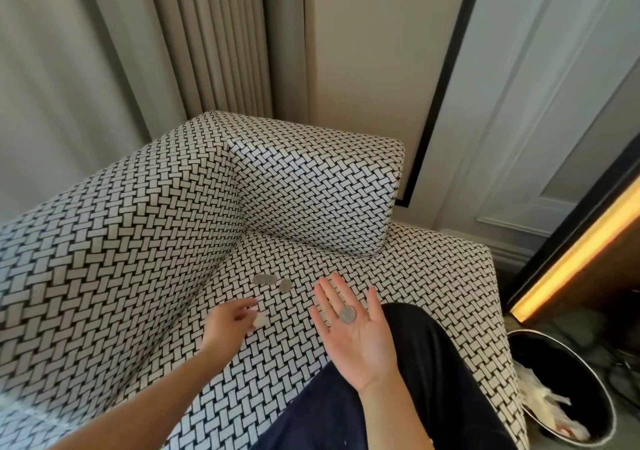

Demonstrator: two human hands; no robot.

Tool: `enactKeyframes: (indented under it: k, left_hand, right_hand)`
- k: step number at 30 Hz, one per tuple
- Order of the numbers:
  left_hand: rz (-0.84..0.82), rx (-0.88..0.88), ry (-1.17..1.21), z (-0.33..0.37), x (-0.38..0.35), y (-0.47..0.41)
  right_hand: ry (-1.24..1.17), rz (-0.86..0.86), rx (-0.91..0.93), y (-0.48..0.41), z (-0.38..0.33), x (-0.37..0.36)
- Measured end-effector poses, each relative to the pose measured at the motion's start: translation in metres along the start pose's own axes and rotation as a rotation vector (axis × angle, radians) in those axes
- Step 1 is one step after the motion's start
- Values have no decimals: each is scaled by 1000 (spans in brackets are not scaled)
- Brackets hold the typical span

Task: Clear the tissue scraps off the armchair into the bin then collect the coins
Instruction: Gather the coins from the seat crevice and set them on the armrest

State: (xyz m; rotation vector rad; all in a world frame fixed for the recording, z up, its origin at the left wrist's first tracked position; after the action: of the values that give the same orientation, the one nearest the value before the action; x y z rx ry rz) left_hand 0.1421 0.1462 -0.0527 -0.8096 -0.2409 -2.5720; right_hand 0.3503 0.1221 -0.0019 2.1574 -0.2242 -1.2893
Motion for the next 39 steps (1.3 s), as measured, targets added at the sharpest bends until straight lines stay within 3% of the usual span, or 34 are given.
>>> enactKeyframes:
  k: [5,12,16,20,24,27,32,39]
  left_hand:
    - [-102,-42,380,76,-3,37]
    - [-175,-314,327,123,-24,50]
    - [-107,-160,365,98,-39,17]
    - [-109,-106,73,71,-56,-18]
    - [-198,-267,-395,44,-68,-29]
    - [-304,-351,-607,23,-83,-35]
    - [-375,-485,-761,10,-102,-37]
    - [-116,-538,-856,29,-88,-19]
  right_hand:
    - [62,61,13,-8,6,2]
    - [4,34,-21,-10,8,3]
    - [-44,13,-26,-12,8,3]
    - [-42,27,-34,-17,7,5]
    - [-56,14,-51,-19,8,5]
    - [-54,-3,-47,-19,8,4]
    - [-20,5,-31,-18,7,6]
    - [-6,9,-28,-22,8,8]
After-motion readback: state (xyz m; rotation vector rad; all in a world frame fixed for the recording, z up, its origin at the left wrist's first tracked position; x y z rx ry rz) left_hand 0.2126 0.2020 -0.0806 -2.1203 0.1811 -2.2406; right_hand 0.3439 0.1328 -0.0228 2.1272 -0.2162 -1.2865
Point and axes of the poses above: each hand's wrist, its own y-axis away from the middle knuckle, its own x-axis out of the back of the hand, z = x × y, the point moved 4 cm from there along -y, towards the middle knuckle, and after that the axes turned 15 degrees about z, right-handed, at the moved point
